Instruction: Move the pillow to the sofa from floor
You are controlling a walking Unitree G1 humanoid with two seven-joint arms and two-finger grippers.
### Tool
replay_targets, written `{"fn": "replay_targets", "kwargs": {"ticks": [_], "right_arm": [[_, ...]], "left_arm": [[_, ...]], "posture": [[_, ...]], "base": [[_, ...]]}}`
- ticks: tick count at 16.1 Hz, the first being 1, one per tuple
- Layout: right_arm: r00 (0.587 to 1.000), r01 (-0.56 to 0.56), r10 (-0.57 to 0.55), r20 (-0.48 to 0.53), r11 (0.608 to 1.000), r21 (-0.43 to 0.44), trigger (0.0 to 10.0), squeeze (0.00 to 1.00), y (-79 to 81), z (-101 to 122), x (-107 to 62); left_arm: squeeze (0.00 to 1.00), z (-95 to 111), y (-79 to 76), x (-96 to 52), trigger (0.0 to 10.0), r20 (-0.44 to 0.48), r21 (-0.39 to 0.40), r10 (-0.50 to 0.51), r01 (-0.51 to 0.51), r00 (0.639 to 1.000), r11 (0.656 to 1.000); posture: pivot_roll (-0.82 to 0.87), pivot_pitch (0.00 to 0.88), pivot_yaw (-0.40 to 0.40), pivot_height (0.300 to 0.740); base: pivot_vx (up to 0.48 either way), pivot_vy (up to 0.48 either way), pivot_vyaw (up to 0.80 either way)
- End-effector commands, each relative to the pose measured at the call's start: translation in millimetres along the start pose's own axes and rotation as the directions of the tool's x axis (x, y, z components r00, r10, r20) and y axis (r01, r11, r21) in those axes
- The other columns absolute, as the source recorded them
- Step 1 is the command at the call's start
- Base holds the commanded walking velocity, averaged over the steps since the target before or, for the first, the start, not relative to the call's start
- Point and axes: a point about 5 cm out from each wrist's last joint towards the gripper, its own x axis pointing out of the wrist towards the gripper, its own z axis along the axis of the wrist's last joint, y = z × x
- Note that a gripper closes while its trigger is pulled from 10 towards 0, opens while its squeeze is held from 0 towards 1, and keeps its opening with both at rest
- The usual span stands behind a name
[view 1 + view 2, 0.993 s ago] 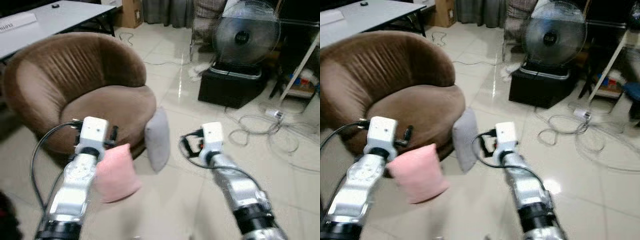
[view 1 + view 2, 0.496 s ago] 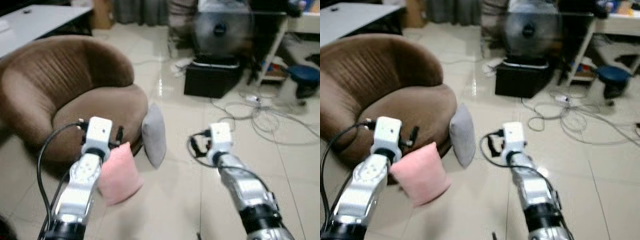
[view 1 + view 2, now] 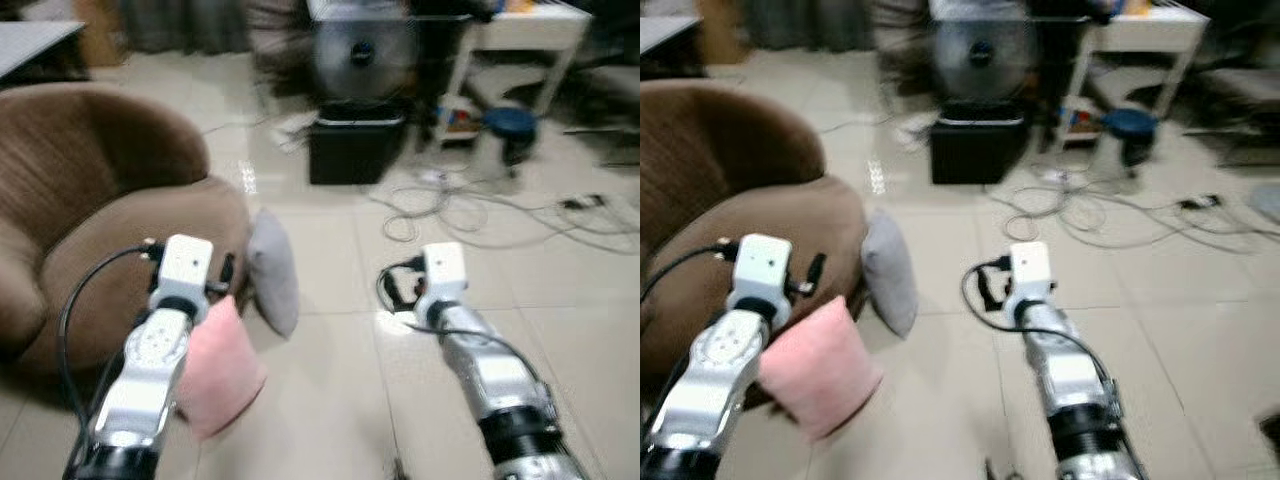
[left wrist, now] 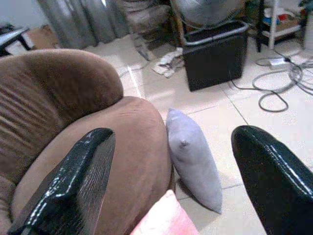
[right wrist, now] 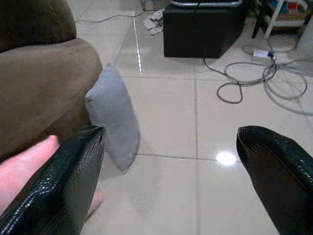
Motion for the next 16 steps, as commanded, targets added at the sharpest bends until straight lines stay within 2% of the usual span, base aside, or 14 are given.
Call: {"fn": "replay_targets", "kwargs": {"ticks": [1, 6, 16], "right_arm": [[1.000, -0.008, 0.008, 0.011, 1.000, -0.011, 10.0, 0.00, -0.4, 5.9, 1.4], [1.000, -0.019, 0.020, 0.020, 1.000, -0.017, 10.0, 0.00, -0.1, 8.2, 2.1], [1.000, -0.022, 0.023, 0.017, 1.000, -0.018, 10.0, 0.00, -0.9, 9.0, 2.9]], "left_arm": [[0.00, 3.4, -1.9, 0.7, 10.0, 0.020, -0.017, -0.015, 0.015, 1.000, 1.000], [0.00, 2.4, 2.5, -0.7, 10.0, 0.017, -0.021, -0.002, 0.002, 1.000, 1.000], [0.00, 5.4, -2.4, 1.2, 10.0, 0.024, -0.007, -0.022, 0.022, 0.999, 1.000]], "posture": [[0.05, 0.000, 0.034, 0.740], [0.07, 0.000, 0.025, 0.740], [0.06, 0.000, 0.025, 0.740]], "base": [[0.000, 0.375, -0.47], [0.000, 0.376, -0.08], [0.000, 0.394, 0.00]]}}
